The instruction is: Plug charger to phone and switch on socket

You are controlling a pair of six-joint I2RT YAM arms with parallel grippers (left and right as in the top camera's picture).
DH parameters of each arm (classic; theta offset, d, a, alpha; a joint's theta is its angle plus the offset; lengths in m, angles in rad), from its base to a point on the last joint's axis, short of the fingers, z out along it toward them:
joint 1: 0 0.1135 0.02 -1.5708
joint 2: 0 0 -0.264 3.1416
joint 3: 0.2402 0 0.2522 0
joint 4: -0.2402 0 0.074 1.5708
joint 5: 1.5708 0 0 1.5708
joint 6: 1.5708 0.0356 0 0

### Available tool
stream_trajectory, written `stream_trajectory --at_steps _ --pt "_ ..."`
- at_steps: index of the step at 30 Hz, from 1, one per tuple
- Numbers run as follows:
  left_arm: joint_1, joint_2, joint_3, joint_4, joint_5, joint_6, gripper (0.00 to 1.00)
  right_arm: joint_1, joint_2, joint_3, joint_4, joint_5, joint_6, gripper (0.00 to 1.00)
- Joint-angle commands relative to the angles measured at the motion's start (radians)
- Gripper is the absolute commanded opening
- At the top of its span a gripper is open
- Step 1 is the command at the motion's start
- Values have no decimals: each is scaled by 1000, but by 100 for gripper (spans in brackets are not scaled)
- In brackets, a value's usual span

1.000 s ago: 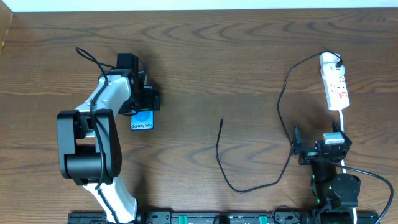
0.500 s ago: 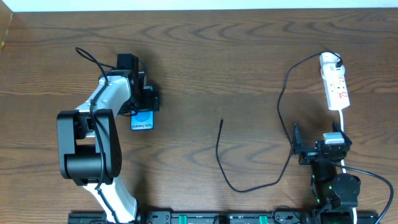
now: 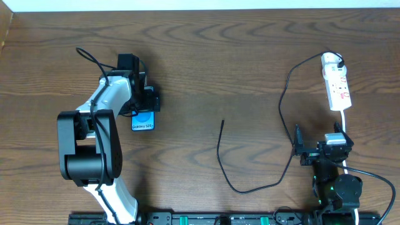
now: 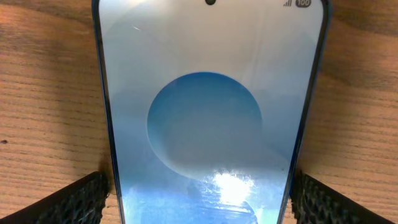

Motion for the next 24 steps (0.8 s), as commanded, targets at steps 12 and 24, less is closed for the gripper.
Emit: stream_trajectory --at_steps 12,24 --pt "0 -5 -24 -3 -10 0 88 -2 -6 -1 -5 8 9 99" --pt "0 -5 -24 -3 -10 0 83 -2 -6 -1 -5 8 9 99"
